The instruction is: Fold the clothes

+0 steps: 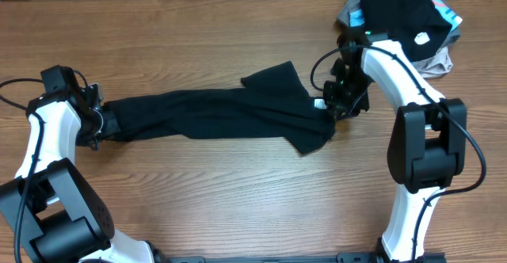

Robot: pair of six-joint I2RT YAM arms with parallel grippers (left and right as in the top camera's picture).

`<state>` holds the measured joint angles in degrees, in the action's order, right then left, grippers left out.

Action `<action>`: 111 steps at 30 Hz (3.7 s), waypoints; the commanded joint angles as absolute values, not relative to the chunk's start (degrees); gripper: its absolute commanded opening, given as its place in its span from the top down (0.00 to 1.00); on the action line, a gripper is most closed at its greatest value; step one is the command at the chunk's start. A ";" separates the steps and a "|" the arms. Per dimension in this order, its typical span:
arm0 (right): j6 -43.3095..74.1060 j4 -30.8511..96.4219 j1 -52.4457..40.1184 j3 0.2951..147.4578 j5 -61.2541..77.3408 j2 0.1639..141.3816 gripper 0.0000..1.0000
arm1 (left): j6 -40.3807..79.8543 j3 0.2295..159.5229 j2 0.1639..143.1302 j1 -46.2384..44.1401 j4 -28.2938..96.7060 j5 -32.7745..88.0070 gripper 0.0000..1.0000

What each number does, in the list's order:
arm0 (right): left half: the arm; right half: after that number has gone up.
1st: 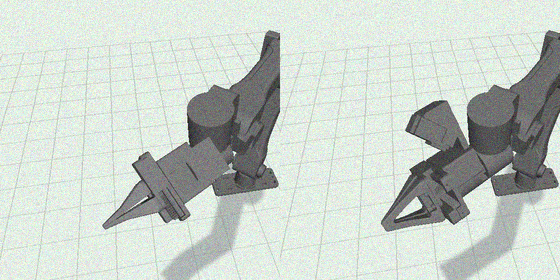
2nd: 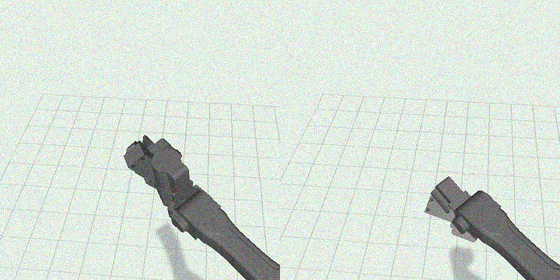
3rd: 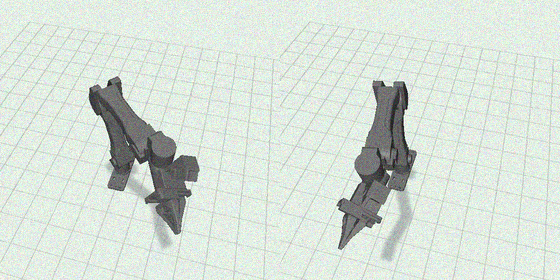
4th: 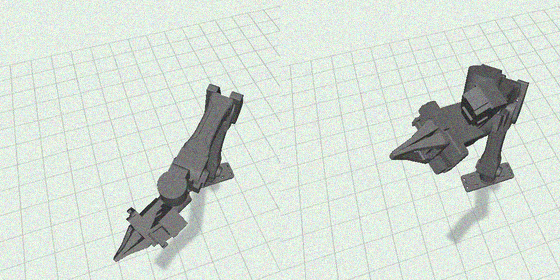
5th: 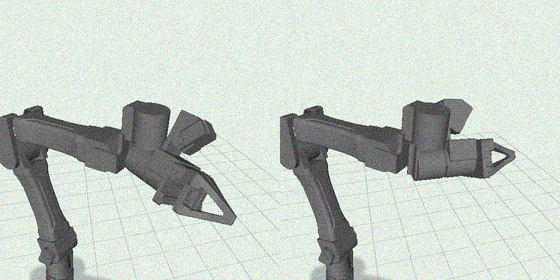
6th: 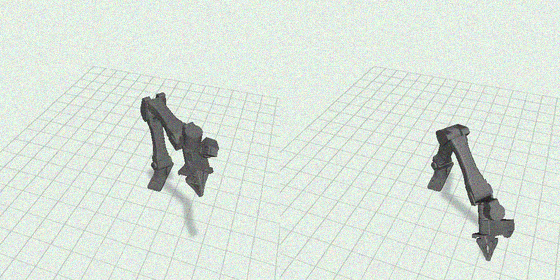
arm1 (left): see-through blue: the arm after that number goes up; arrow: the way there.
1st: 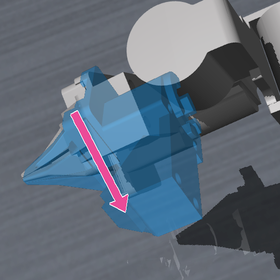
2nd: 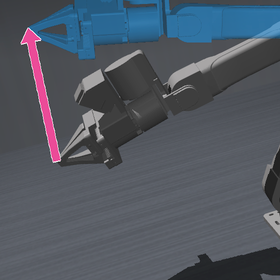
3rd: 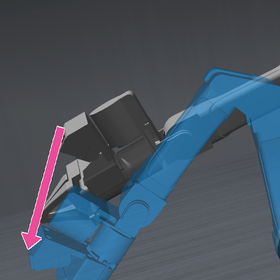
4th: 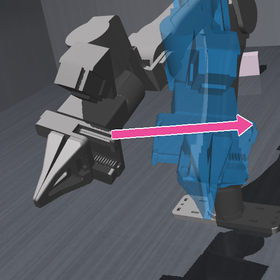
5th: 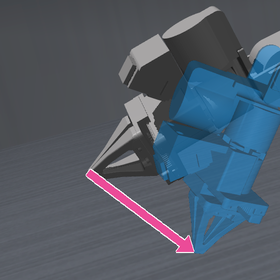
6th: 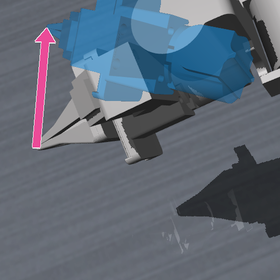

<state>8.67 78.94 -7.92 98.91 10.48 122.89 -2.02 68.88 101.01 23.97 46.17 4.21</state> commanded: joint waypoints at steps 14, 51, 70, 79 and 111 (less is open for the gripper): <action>-2.04 60.53 -11.00 110.96 13.37 125.62 0.33 | -1.04 68.62 101.36 23.42 43.62 4.16 0.96; 0.27 41.82 -16.84 113.86 3.03 139.94 0.96 | 0.47 68.62 101.36 23.20 36.73 3.95 0.96; -0.21 57.80 -13.08 146.89 4.71 139.81 0.96 | 0.49 72.44 101.36 21.82 3.77 10.20 0.96; -0.43 66.28 -13.08 156.31 4.75 138.52 0.96 | 4.12 72.62 101.27 19.42 -6.98 10.59 0.96; 16.58 97.08 -15.46 147.79 6.94 136.81 0.96 | 4.27 72.38 99.37 23.33 30.15 -3.20 0.96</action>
